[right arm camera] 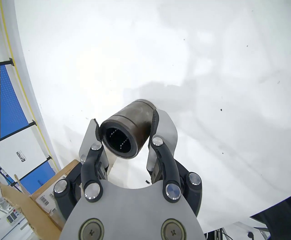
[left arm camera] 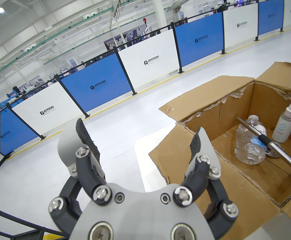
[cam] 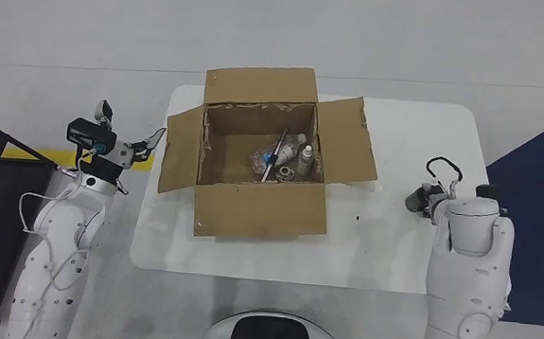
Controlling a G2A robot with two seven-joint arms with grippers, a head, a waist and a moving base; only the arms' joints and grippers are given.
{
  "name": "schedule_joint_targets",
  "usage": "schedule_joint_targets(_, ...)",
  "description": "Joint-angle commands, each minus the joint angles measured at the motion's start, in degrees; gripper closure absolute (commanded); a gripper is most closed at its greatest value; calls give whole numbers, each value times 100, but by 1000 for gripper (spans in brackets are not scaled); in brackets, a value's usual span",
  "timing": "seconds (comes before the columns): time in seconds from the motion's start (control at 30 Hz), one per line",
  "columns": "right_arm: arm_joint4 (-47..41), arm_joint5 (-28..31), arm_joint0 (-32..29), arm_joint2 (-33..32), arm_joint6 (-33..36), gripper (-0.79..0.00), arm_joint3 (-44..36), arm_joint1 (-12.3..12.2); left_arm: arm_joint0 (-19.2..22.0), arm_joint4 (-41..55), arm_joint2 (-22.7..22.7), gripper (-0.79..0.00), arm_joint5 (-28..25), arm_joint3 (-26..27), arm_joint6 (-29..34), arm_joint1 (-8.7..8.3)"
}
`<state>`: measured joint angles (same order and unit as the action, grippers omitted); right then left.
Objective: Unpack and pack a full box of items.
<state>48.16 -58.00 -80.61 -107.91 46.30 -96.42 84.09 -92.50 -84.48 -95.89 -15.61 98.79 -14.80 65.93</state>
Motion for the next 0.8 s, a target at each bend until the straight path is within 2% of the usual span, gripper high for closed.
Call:
schedule_joint_targets(0.0, -14, 0, 83, -21, 0, -360, 109, -29, 0, 0, 0, -785, 0, 0, 0, 0)
schedule_joint_targets(0.53, -430, 0, -362, -64, 0, -348, -498, -209, 0, 0, 0, -785, 0, 0, 0, 0)
schedule_joint_targets(0.77, -506, 0, -389, 42, 0, -299, -456, -294, 0, 0, 0, -785, 0, 0, 0, 0)
